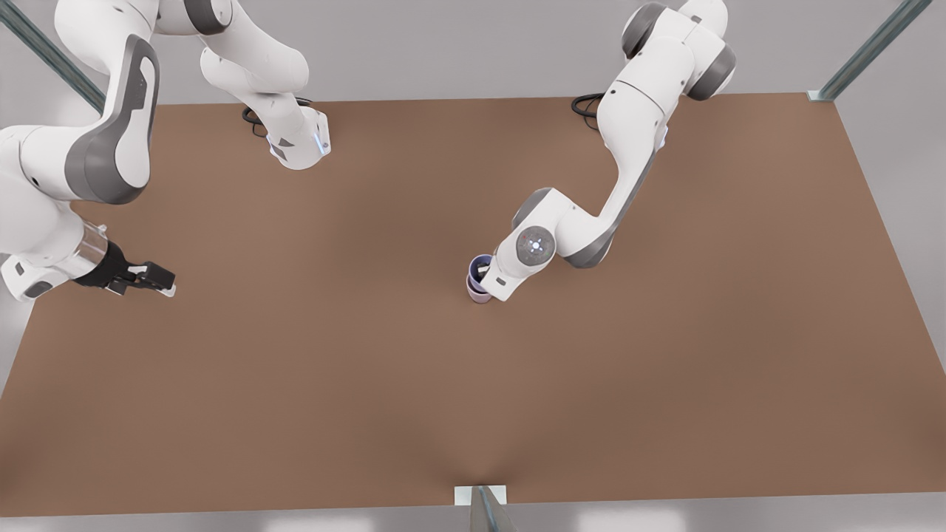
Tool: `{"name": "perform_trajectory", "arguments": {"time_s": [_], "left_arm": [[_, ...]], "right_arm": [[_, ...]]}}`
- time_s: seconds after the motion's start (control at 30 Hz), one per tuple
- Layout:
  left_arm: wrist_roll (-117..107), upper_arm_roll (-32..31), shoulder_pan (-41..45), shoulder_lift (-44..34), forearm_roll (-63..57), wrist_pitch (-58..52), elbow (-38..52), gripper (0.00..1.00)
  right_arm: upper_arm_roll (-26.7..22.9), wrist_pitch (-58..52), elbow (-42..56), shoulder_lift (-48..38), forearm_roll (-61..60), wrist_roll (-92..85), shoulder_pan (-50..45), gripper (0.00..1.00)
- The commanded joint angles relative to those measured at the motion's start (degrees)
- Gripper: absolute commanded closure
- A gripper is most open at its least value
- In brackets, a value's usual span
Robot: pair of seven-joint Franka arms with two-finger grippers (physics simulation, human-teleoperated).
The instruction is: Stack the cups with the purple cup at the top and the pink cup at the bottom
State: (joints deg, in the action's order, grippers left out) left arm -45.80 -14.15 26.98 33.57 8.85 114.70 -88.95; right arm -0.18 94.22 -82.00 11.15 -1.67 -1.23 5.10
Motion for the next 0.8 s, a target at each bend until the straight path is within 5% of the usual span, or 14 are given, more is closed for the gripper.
{"name": "perform_trajectory", "arguments": {"time_s": [0.0,0.77], "left_arm": [[0.01,0.0,0.0,0.26,1.52,0.0,0.09,0.0],[-0.87,0.0,0.09,0.09,1.52,-0.09,0.79,0.0]], "right_arm": [[0.0,0.0,0.0,-0.08,0.0,0.0,0.0,0.0],[0.0,0.09,0.09,-0.08,0.0,0.0,0.09,0.0]]}}
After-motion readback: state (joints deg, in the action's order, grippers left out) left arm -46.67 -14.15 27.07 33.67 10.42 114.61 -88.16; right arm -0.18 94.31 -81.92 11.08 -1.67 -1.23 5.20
